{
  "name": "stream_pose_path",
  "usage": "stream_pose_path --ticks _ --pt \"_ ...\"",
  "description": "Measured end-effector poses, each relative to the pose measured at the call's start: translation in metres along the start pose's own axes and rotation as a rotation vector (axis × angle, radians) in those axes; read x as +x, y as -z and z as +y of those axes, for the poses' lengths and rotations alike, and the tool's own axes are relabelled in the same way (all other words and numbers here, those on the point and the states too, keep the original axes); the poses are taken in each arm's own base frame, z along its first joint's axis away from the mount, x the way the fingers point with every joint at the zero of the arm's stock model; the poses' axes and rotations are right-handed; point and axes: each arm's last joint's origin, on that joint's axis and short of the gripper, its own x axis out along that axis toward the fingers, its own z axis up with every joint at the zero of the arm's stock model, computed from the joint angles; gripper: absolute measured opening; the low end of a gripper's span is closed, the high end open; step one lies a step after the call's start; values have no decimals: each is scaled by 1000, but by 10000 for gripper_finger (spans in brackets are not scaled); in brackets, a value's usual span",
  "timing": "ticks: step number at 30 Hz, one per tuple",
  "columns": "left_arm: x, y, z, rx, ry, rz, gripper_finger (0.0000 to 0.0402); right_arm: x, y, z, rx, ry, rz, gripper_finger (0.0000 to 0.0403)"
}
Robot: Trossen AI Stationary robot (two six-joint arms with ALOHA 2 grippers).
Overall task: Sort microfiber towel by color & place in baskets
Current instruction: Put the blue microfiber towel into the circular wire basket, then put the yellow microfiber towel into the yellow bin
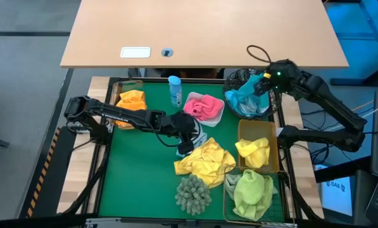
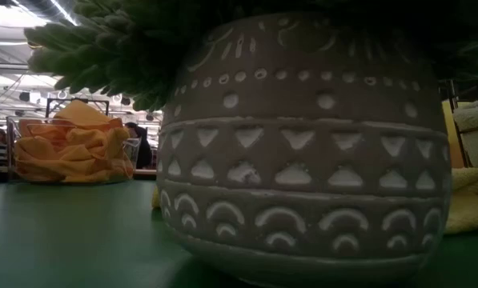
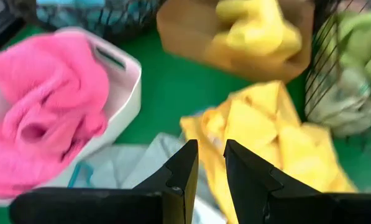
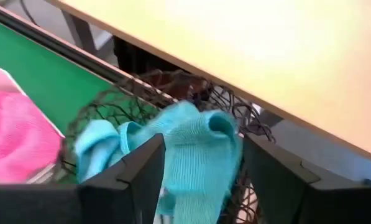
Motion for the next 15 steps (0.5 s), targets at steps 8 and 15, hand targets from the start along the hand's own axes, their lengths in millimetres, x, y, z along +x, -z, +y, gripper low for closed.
stream_pose_path --ticks 8,15 --pt "0 9 3 19 -29 90 77 -12 -7 -1 19 -112 -11 215" --pt "0 9 3 19 -29 88 77 -15 -4 9 83 -459 81 215"
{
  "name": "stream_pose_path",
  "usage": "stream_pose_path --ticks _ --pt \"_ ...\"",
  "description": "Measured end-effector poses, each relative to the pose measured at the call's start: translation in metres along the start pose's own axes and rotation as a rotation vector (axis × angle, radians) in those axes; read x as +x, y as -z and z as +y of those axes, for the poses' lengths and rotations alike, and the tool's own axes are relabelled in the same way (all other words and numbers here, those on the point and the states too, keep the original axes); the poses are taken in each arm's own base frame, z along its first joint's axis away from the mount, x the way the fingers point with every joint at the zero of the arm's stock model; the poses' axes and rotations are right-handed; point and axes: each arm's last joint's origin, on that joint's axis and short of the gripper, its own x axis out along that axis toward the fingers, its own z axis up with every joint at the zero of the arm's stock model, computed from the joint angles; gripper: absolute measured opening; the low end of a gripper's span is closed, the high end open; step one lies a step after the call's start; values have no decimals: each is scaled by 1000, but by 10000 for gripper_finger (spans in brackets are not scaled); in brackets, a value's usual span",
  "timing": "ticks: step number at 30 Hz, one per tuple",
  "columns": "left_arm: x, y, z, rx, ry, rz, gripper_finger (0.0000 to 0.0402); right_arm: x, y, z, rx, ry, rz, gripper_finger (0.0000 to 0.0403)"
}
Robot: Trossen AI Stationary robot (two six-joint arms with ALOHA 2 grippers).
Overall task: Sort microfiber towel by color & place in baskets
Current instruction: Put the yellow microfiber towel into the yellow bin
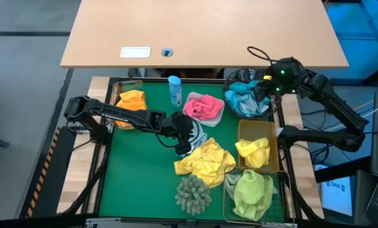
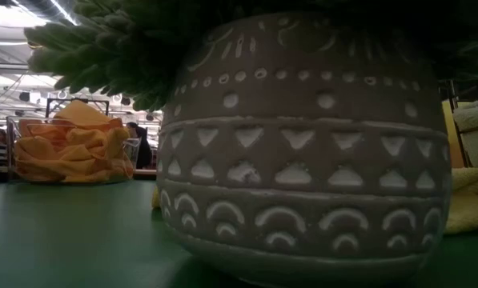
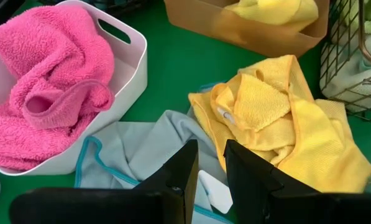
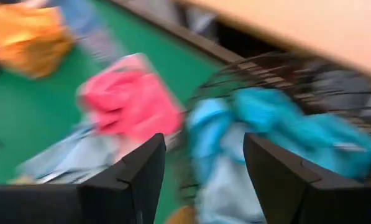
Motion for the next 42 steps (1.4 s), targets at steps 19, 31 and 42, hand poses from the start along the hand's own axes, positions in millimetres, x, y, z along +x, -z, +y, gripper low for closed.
stream_pose_path --ticks 19,31,42 --pt "0 0 0 0 0 0 77 54 56 98 -346 -749 36 215" --pt "0 0 0 0 0 -1 77 111 123 150 -519 -580 77 215" --pt "0 -1 0 -1 1 -6 77 166 158 170 -595 -469 212 215"
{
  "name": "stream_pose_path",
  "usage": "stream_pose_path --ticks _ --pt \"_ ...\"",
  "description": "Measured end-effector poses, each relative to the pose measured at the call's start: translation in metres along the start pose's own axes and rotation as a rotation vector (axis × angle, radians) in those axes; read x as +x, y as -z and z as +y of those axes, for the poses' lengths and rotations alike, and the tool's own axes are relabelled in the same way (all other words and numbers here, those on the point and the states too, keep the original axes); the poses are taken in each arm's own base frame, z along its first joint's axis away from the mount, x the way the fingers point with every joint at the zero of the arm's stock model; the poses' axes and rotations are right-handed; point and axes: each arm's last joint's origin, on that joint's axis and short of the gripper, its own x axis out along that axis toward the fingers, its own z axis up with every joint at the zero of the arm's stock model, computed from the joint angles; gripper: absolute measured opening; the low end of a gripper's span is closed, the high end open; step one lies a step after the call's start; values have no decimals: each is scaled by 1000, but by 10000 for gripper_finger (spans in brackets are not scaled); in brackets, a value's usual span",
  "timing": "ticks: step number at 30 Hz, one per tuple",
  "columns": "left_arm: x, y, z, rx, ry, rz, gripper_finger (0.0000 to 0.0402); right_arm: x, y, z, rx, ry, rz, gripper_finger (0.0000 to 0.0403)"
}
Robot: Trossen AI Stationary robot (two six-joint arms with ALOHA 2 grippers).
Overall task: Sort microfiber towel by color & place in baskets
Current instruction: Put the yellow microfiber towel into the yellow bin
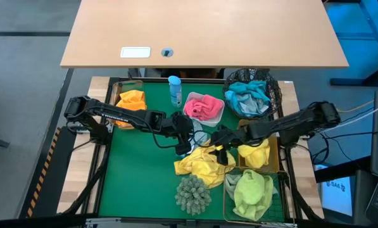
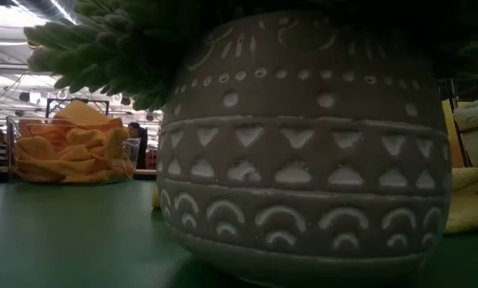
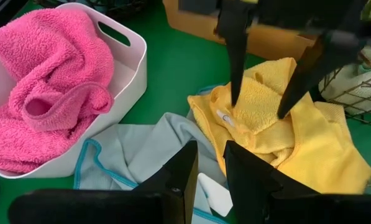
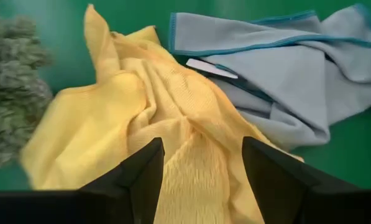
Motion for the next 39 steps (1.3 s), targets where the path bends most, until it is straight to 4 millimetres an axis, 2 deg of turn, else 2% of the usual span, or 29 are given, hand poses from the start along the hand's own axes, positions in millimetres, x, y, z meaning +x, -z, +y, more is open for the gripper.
stream_pose_path --ticks 4,9,14,24,34,39 --pt "0 0 0 0 -1 0 77 18 2 -1 -33 10 9 215" --pt "0 0 0 0 -2 -1 77 30 7 -4 -52 71 32 215" --pt "0 0 0 2 -2 -2 77 33 8 -4 -52 85 41 209" --pt "0 0 0 2 -2 -2 77 32 8 -5 -52 111 34 151" --pt "0 0 0 1 -2 -2 77 32 7 -7 -86 187 17 147" --pt "0 0 0 1 -2 -2 77 42 13 -7 -88 149 62 147"
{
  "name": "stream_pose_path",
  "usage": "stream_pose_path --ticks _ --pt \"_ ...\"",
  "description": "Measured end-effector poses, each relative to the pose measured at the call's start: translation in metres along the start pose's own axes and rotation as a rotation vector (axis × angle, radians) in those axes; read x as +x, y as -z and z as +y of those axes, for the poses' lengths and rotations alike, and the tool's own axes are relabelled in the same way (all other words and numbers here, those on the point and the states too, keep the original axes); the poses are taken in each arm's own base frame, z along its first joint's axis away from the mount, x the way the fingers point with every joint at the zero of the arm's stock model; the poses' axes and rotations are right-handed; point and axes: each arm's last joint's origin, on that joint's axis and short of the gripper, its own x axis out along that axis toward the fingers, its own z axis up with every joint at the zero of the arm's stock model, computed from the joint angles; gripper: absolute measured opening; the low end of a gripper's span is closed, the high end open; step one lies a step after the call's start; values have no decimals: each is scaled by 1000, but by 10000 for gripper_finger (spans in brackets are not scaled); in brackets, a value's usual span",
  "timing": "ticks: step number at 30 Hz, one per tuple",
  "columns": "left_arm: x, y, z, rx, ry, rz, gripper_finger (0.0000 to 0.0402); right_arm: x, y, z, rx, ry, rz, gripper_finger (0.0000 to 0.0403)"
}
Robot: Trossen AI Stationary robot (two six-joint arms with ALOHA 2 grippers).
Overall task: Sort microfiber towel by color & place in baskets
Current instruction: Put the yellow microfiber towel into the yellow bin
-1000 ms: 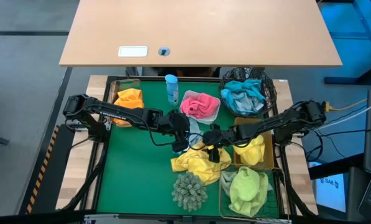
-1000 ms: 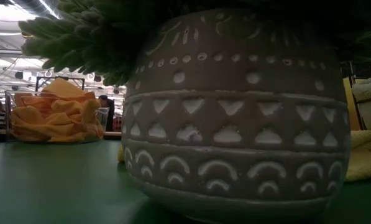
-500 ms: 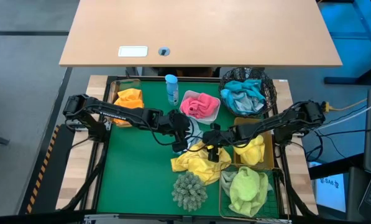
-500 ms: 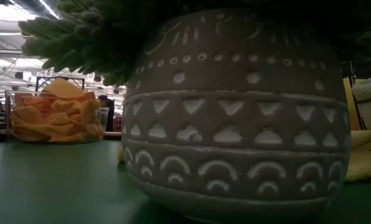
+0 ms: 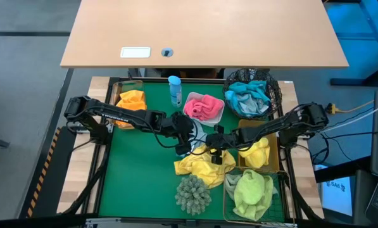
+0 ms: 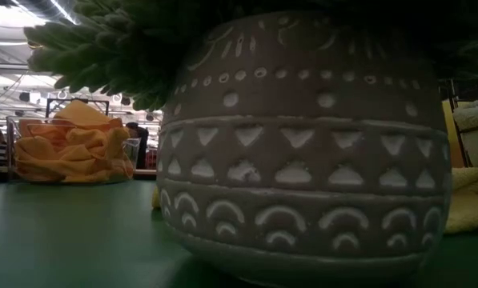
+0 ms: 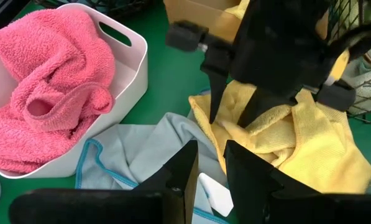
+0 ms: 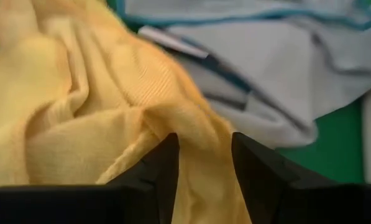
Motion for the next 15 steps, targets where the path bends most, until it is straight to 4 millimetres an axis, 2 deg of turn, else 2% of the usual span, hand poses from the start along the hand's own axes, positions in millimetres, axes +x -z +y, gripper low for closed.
stream_pose_path --ticks 6,9,11,15 --pt "0 0 0 0 -1 0 77 11 5 1 0 1 34 147" --pt "0 0 0 0 -1 0 77 11 5 1 1 -21 38 133" --pt "0 0 0 0 0 0 77 11 5 2 3 -49 42 108" --pt "0 0 0 0 0 0 77 11 5 3 3 -85 46 24"
